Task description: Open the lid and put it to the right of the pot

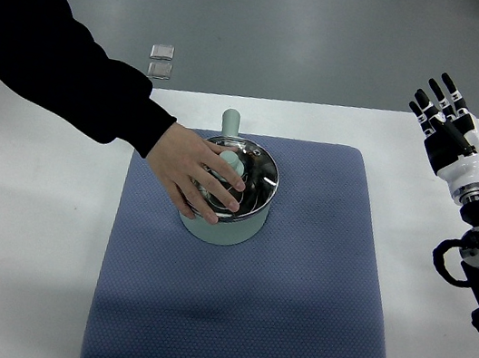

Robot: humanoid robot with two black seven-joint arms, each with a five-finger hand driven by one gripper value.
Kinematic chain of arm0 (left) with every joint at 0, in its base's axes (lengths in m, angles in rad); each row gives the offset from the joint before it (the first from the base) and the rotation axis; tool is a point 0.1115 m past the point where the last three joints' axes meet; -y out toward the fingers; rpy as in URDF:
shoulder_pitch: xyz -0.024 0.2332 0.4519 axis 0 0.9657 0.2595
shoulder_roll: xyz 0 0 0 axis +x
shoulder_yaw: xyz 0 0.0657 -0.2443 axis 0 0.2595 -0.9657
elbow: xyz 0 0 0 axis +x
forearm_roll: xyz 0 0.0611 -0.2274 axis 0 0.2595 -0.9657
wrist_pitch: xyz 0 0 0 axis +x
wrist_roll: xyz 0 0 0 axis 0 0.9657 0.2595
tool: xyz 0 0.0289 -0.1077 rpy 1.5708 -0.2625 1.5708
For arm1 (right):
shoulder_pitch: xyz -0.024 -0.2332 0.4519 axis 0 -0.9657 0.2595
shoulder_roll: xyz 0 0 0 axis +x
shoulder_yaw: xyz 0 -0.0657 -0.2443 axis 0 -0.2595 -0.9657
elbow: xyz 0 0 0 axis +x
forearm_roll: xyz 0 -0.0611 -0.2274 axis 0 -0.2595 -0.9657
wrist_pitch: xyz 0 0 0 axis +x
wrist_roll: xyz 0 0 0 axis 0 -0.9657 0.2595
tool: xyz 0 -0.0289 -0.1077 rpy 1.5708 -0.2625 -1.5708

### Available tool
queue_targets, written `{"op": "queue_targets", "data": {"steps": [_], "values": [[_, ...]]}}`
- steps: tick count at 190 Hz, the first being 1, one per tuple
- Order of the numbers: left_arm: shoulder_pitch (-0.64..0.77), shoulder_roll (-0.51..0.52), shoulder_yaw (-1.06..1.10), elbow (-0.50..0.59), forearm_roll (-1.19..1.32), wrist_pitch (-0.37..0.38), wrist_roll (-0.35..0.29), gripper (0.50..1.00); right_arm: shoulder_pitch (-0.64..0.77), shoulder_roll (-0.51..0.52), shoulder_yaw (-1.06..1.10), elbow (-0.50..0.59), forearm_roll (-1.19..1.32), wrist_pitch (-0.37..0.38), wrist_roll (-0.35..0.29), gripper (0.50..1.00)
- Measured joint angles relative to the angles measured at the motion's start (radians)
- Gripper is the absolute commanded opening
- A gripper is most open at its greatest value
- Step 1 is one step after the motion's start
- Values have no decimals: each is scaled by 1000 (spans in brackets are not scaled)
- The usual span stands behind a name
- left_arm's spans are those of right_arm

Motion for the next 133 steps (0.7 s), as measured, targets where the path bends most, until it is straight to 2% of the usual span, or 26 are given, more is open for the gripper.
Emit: {"op": "queue_targets", "data": {"steps": [133], "values": [[-3,0,-1,3,0,0,1,1000,1,-1,3,0,2,2,0,930]]}}
